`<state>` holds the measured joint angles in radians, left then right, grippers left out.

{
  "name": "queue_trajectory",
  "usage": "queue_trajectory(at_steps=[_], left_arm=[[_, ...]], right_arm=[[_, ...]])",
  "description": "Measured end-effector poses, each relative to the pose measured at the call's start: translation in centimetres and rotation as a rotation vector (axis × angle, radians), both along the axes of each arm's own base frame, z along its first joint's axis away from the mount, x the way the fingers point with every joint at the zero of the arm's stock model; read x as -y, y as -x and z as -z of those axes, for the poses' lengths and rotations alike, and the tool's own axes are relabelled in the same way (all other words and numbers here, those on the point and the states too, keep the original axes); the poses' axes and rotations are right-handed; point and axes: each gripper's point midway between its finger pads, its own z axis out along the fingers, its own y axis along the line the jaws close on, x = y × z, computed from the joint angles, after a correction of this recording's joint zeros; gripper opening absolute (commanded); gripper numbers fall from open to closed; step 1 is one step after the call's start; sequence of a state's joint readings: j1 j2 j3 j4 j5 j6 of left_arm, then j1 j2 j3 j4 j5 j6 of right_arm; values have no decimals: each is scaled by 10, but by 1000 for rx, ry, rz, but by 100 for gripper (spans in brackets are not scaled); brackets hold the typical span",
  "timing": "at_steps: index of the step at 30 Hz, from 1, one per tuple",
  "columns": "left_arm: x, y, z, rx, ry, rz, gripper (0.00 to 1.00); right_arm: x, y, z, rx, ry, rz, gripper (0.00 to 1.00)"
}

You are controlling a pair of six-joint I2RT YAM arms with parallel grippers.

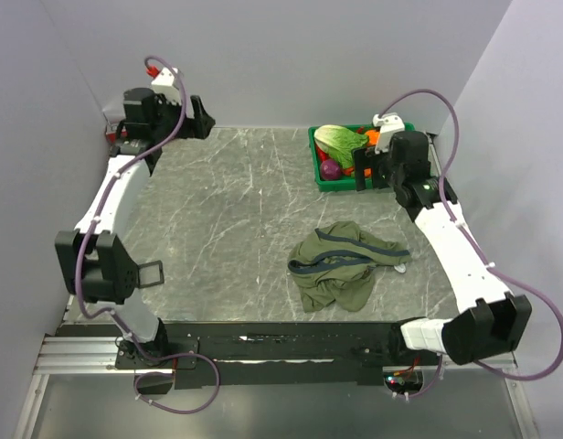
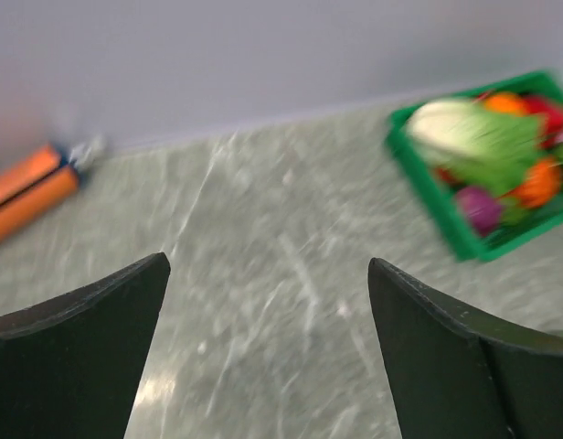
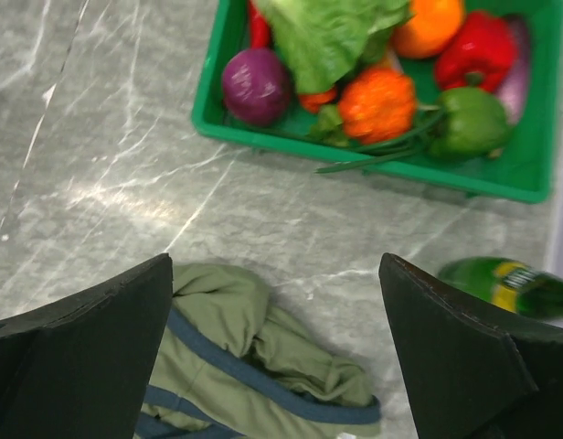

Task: Remove the brooch from the garment

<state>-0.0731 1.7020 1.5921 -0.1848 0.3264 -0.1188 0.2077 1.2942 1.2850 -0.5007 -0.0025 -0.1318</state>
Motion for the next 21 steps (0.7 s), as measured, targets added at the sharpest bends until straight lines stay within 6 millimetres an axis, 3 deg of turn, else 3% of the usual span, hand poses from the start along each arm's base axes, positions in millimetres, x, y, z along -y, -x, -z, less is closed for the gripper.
queue_trajectory(at_steps=[1, 4, 7, 10, 13, 17, 21], left_arm=[[5, 4, -18, 43, 22, 26, 96], [24, 15, -45, 101, 63, 113, 96], [54, 22, -43, 88, 65, 221, 96], [101, 27, -27, 58, 13, 358, 97], [158, 42, 9, 4, -65, 519, 97], [218, 69, 83, -91, -176, 710, 91], [233, 101, 167, -217, -244, 816, 86]], right_arm=[[3, 2, -5, 14, 6, 8, 100], [8, 7, -14, 40, 46, -9, 100], [6, 15, -6, 11, 95, -106, 100], [5, 27, 13, -46, 116, -204, 100], [10, 45, 43, -142, 129, -288, 91], [13, 80, 101, -302, 157, -423, 83], [20, 114, 147, -430, 194, -516, 84]])
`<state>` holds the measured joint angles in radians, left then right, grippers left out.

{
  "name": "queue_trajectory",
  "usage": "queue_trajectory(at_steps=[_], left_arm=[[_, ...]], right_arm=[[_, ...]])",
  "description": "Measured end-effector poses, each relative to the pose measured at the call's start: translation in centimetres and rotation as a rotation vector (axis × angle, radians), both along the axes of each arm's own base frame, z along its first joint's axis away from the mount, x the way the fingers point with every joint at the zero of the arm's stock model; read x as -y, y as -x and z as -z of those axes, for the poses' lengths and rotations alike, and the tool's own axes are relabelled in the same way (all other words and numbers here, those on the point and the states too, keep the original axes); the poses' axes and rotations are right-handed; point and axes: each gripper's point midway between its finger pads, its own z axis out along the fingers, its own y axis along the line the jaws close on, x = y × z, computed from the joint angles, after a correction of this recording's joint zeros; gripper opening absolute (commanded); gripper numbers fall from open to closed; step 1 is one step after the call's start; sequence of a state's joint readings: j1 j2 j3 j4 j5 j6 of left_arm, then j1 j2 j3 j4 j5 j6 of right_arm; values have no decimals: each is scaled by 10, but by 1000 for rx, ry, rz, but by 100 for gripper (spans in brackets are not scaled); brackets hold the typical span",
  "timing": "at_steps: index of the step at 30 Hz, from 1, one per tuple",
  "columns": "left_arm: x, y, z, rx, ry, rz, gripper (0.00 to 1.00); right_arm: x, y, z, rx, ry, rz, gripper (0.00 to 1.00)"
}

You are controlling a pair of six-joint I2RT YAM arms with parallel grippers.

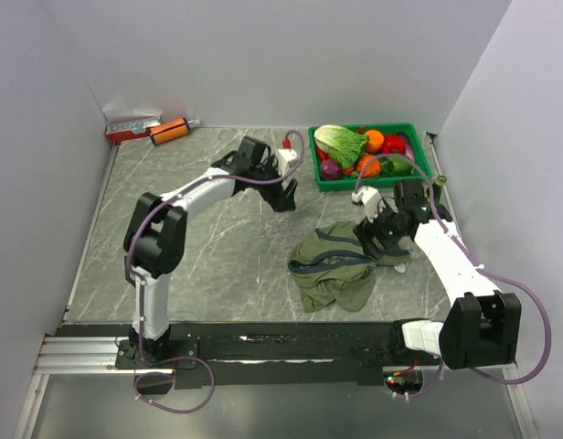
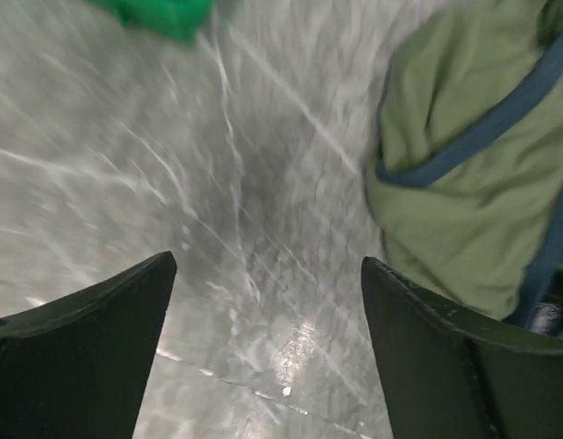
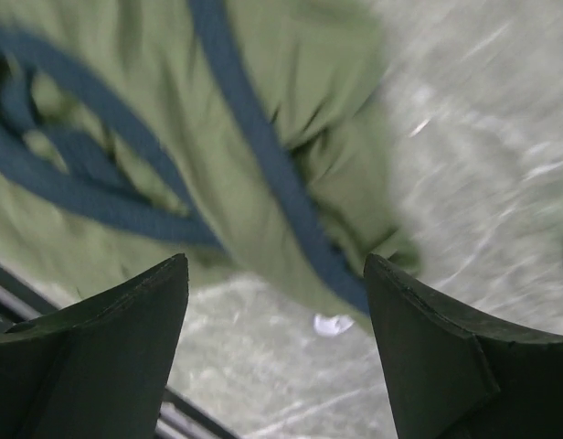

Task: Remove the brooch from the garment

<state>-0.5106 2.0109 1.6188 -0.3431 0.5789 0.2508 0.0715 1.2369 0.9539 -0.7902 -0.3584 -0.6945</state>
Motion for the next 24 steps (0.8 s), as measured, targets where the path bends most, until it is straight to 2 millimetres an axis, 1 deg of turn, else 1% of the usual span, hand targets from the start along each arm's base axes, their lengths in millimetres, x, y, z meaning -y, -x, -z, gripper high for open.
queue_trajectory(at_steps=[2, 3, 5, 7, 9, 13, 14, 16, 20, 21, 22, 23, 24], left_arm=[[0, 3, 25, -50, -18, 3, 81], [2, 2, 36, -70, -14, 2, 80], [7, 0, 47, -127, 5, -16, 78], [14, -7, 52, -158, 35, -39, 79], [21, -8, 54, -176, 55, -48, 79], [43, 9, 59, -235, 85, -14, 77], [54, 18, 61, -253, 92, 5, 77], [66, 29, 68, -279, 98, 28, 75], [80, 48, 85, -339, 88, 58, 69], [81, 50, 88, -352, 88, 59, 66], [82, 50, 89, -356, 94, 63, 63], [82, 49, 88, -358, 97, 63, 56], [81, 49, 89, -363, 100, 64, 52]], right_arm=[[7, 9, 12, -32, 22, -16, 84], [11, 13, 16, -41, 35, -24, 84], [18, 14, 20, -41, 57, -30, 84], [24, 14, 24, -38, 81, -38, 82], [28, 16, 30, -43, 100, -49, 80], [38, 18, 43, -68, 136, -57, 75], [41, 17, 45, -72, 144, -53, 75], [46, 14, 49, -79, 155, -43, 71], [53, 9, 58, -90, 174, -28, 67], [54, 8, 58, -88, 176, -27, 62], [54, 7, 59, -87, 177, -26, 60], [54, 6, 60, -88, 177, -28, 58], [54, 6, 61, -90, 177, -29, 54]])
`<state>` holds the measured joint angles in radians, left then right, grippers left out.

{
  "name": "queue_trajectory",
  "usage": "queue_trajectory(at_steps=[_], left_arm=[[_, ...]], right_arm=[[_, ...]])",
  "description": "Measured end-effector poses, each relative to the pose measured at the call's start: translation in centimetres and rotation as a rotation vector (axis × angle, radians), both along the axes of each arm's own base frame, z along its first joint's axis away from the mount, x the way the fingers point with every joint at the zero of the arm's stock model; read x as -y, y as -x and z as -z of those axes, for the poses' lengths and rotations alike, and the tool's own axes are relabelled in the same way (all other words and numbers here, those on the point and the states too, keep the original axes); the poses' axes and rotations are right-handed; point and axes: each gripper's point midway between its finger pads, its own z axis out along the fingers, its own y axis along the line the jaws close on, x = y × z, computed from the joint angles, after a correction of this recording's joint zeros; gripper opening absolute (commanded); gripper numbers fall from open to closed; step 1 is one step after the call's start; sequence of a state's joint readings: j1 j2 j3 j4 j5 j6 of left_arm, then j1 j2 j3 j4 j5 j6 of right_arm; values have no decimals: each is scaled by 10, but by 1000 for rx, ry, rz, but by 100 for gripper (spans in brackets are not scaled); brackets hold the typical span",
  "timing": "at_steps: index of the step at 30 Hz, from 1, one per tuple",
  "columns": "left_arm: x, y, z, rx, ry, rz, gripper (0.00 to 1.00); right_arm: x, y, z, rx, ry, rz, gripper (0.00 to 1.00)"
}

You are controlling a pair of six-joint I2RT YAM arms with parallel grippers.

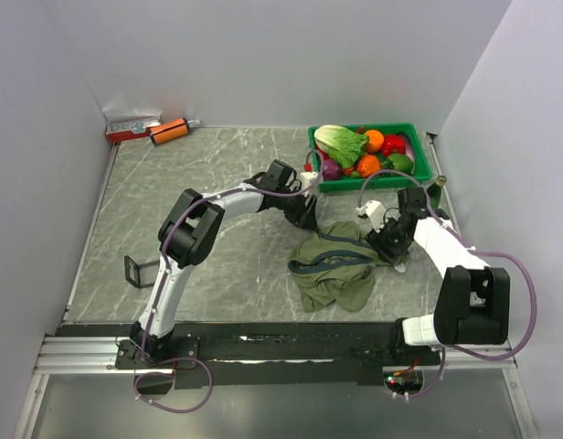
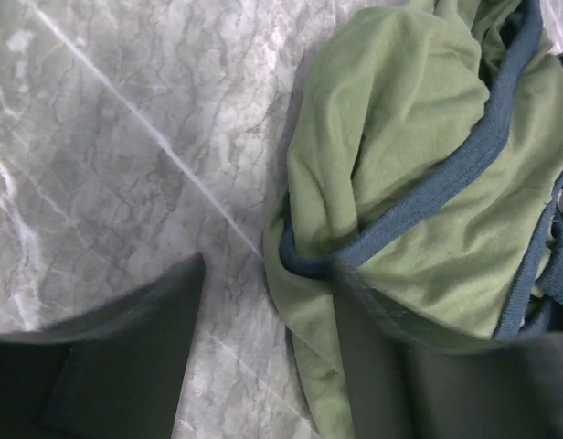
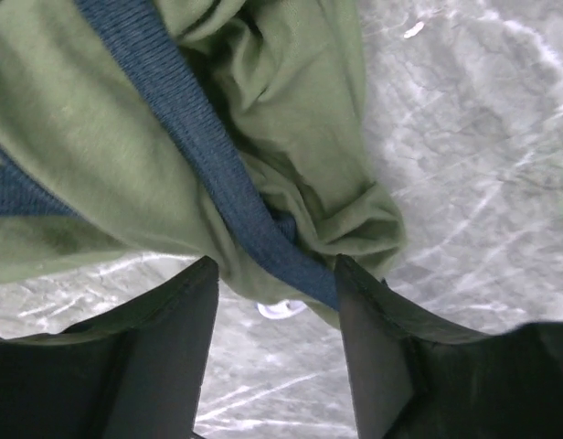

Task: Remove the brooch from the garment

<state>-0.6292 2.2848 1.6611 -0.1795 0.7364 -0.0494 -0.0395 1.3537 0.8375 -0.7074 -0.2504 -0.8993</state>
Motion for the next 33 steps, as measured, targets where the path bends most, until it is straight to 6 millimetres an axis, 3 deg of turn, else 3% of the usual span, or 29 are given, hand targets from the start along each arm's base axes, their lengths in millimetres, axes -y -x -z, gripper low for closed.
queue_trajectory(at_steps=[2, 4, 6, 8, 12, 15, 16, 17, 20, 22, 24, 26, 33], left_arm=[[-1, 0, 1, -14, 7, 0, 39], [-1, 0, 2, -29, 21, 6, 34], [-2, 0, 2, -43, 36, 10, 24], [-3, 0, 1, -56, 50, 16, 4], [-8, -1, -1, -71, 68, 18, 1], [-14, -4, 2, -85, 66, 6, 1], [-17, -6, 2, -87, 64, 1, 2], [-19, -8, 2, -88, 64, -5, 22], [-28, -17, -2, -89, 68, -32, 56], [-31, -21, -7, -86, 75, -45, 63], [-34, -27, -15, -87, 93, -60, 64], [-32, -27, -20, -86, 110, -58, 64], [-1, 2, -30, -113, 164, 27, 60]], right_arm=[[0, 0, 5, -20, -2, 3, 50], [0, 1, 11, -46, -6, 11, 40], [-1, -1, 14, -61, -10, 18, 26], [-2, -5, 15, -75, -18, 27, 8], [-3, -14, 14, -92, -26, 57, 0], [-6, -31, -5, -54, -36, 77, 0], [-8, -39, -14, -28, -40, 77, 0], [-12, -52, -31, 9, -46, 77, 0], [-37, -86, -87, 154, -84, 30, 0], [-60, -101, -127, 258, -114, -21, 0], [-83, -104, -156, 327, -148, -71, 0], [-98, -100, -168, 342, -177, -97, 0], [-97, -91, -152, 258, -177, -55, 0]])
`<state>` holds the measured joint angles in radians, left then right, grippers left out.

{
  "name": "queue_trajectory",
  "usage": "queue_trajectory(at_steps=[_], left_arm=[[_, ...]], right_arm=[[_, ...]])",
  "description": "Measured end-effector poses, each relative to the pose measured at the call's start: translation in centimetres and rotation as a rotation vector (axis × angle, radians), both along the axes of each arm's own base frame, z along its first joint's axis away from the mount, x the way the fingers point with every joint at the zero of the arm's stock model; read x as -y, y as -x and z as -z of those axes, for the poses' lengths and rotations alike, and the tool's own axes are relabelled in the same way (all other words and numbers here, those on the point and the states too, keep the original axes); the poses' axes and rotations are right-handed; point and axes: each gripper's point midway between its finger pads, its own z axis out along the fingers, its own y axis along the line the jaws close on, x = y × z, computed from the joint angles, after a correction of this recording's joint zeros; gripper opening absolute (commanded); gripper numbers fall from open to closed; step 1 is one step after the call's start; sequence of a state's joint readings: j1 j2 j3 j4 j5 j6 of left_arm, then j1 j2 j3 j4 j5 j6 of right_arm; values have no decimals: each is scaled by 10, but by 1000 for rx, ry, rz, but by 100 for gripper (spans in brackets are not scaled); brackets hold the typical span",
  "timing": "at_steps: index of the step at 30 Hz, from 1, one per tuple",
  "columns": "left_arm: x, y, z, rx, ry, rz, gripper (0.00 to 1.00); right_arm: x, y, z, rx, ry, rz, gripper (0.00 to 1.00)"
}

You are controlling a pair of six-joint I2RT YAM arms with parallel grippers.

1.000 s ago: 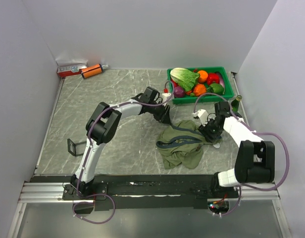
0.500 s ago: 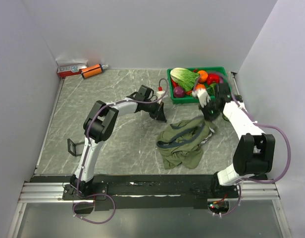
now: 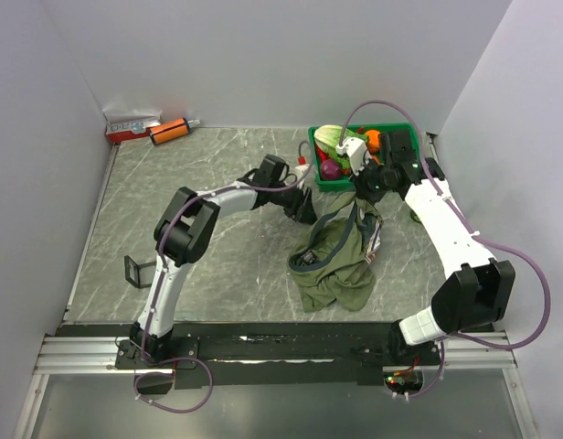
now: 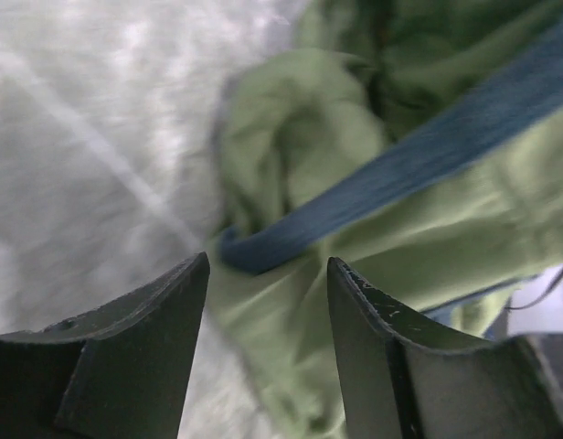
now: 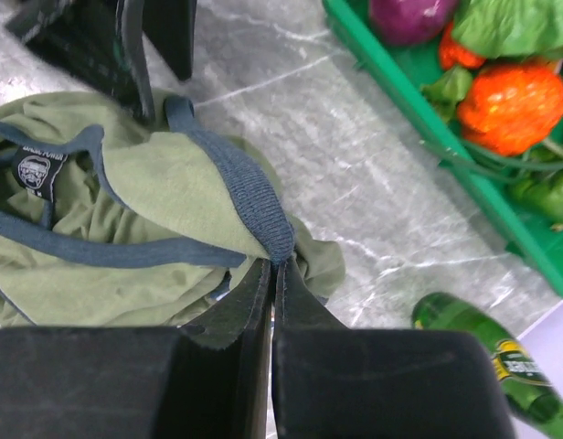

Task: Remove the brooch from the garment

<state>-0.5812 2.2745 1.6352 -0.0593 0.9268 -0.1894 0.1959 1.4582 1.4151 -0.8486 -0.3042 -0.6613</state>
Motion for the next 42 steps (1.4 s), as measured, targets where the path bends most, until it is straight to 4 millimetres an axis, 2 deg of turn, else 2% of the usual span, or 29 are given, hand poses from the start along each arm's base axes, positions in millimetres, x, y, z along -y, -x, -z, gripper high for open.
queue_trajectory(at_steps=[3, 6, 9, 13, 15, 18, 20, 22, 24, 26, 30, 31, 33, 34, 38, 42], left_arm=[[10, 13, -2, -13, 19, 32, 59], [13, 16, -3, -21, 25, 38, 61], [10, 11, -4, -23, 28, 25, 62], [-1, -4, -11, 19, 19, -20, 64], [-7, -8, -23, 59, 22, -36, 63], [-12, -10, -60, 162, 57, -34, 68], [-9, -3, -87, 251, 84, -7, 71], [-2, 7, -105, 335, 104, 35, 72], [13, 20, -115, 404, 122, 87, 72], [24, 30, -109, 433, 118, 116, 69], [34, 47, -66, 427, 54, 128, 55], [34, 46, -57, 420, 38, 119, 42], [30, 39, -38, 408, -7, 89, 29], [27, 35, -35, 406, -20, 72, 20], [20, 17, -37, 421, -44, 12, 2], [2, 0, -58, 447, -73, -51, 1]], right_arm=[[1, 1, 2, -13, 0, 11, 0], [2, 2, 3, -17, 4, 20, 0], [6, 4, 10, -32, 20, 34, 0], [11, 14, 30, -89, 44, 52, 0], [13, 20, 39, -117, 51, 57, 0], [14, 25, 43, -142, 54, 65, 0], [14, 26, 44, -146, 54, 68, 0], [14, 26, 44, -148, 53, 71, 0], [14, 26, 44, -149, 51, 74, 0], [14, 26, 43, -150, 48, 76, 0], [12, 25, 36, -143, 41, 76, 0], [12, 24, 32, -138, 36, 75, 0], [9, 22, 23, -123, 25, 69, 0], [8, 21, 19, -118, 16, 63, 0], [0, 17, -1, -83, -12, 37, 0], [-13, 6, -19, -52, -35, 5, 0]])
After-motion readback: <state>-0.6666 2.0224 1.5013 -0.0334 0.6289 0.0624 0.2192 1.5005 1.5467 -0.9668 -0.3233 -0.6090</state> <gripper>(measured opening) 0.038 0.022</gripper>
